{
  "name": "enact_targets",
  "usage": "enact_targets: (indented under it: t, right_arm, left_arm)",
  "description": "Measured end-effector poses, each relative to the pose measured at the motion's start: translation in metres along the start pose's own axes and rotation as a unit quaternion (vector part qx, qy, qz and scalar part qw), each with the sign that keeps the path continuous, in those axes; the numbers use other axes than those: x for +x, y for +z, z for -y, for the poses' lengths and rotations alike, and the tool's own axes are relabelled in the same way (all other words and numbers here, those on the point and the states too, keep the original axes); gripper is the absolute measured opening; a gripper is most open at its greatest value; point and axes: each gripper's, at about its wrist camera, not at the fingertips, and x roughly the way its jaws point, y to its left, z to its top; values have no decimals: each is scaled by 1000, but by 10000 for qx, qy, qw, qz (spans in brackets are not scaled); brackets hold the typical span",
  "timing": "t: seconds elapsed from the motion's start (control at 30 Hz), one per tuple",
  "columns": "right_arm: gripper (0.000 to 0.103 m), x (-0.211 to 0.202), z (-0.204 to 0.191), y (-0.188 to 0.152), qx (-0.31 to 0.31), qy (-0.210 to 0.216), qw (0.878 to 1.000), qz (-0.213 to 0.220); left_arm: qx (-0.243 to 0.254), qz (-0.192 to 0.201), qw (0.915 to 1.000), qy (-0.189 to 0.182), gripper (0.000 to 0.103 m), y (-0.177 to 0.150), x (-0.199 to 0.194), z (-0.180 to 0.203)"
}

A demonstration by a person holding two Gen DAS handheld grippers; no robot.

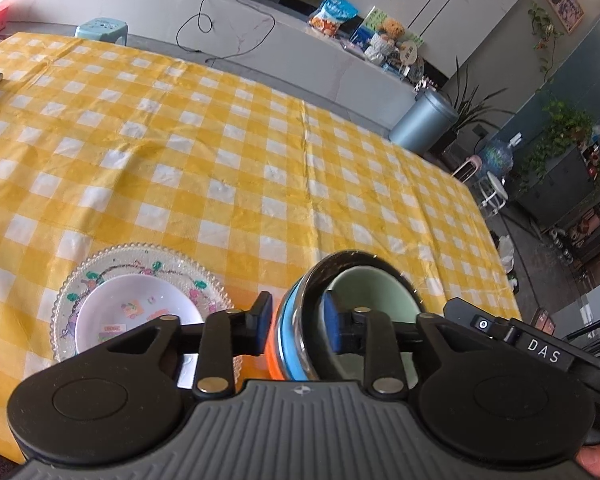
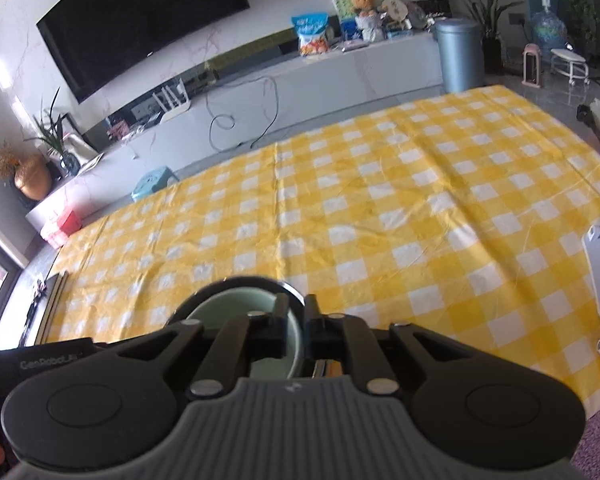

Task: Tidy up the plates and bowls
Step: 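Close both grippers on the rim of the nested orange-blue-green bowl stack, then lift the nested bowls with both grippers and lower them onto the sticker plate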

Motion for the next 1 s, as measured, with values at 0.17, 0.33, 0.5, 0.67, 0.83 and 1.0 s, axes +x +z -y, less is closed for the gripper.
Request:
enact_targets:
  t: [0.17, 0.33, 0.5, 0.67, 0.83, 1.0]
  right_arm:
    - [42, 9, 10, 1, 293, -67, 9994, -178]
    - [50, 26, 25, -6, 818, 191, 9945, -626]
    - [58, 44, 34, -15, 1199, 432, 9867, -1008]
    - [60, 62, 49, -25, 1771, 764, 9720, -1340]
    - [59, 71, 55, -30, 2072, 917, 9632, -1444]
    - [56, 74, 54, -27, 2028, 927, 9641, -1444]
  left_arm:
    - [-127, 115, 9997, -181, 68, 0, 2, 0]
    - [-468, -67, 9985, -271, 71, -4, 15, -8]
    - [-783, -181, 9962, -347, 71, -12, 30, -18]
    - [-1035, -330, 9931, -436, 71, -17, 44, -26]
    - [-1143, -498, 9912, -447, 71, -21, 56, -29]
    - [-1188, -618, 9901, -410, 71, -23, 63, -29]
